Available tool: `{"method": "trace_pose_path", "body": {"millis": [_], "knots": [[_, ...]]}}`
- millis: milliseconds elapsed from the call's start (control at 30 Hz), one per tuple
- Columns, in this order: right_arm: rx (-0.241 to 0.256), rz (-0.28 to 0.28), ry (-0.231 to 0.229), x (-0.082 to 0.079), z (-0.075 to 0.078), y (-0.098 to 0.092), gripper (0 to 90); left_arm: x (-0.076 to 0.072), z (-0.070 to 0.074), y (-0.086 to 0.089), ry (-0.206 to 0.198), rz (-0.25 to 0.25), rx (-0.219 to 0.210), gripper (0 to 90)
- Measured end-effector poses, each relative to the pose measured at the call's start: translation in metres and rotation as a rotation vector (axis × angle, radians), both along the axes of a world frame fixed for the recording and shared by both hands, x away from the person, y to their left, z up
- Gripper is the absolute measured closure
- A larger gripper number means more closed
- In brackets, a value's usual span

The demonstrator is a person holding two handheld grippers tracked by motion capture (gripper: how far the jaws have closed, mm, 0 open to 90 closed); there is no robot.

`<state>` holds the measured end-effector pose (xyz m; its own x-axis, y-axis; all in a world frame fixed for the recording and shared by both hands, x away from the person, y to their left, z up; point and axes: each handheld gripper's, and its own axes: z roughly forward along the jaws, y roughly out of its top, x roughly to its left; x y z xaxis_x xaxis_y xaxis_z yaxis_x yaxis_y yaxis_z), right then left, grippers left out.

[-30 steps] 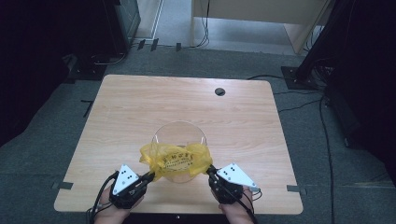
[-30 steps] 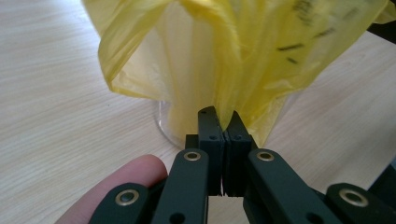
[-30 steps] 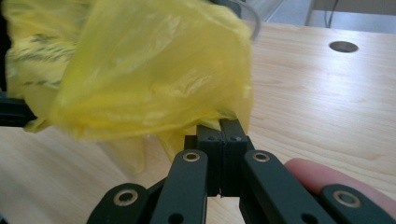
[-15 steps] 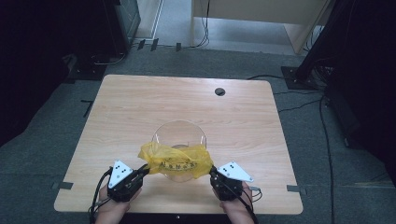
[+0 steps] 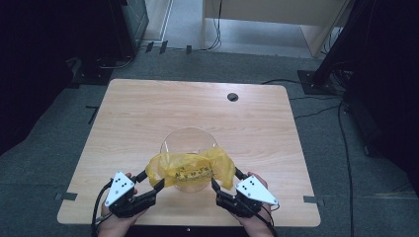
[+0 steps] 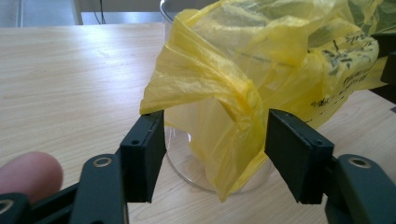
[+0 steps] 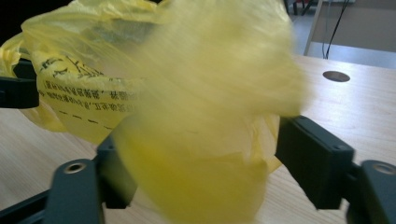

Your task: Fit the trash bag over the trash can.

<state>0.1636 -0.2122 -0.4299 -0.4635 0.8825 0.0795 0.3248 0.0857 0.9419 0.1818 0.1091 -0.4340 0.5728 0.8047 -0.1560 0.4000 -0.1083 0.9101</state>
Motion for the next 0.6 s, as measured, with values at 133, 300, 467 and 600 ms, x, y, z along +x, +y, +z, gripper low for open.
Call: {"method": "trace_pose_path", "body": {"millis": [133,300,467,600], "knots": [[0.008,-0.01,-0.01,-0.001,0.004,-0.002,21.5,-0.001,0.006,0.002,-0.004,-0.001,-0.026,33.7],[0.008,-0.038,-0.056,-0.004,0.014,-0.005,24.5,-0.006,0.016,0.002,-0.026,-0.009,-0.035,32.0],[0.017,-0.039,-0.091,-0.006,0.024,-0.007,30.6,-0.009,0.024,0.001,-0.044,-0.013,-0.041,30.3],[-0.04,-0.06,-0.079,-0.001,0.023,-0.001,46.2,-0.011,0.026,0.0,-0.049,-0.016,-0.038,29.6]]}}
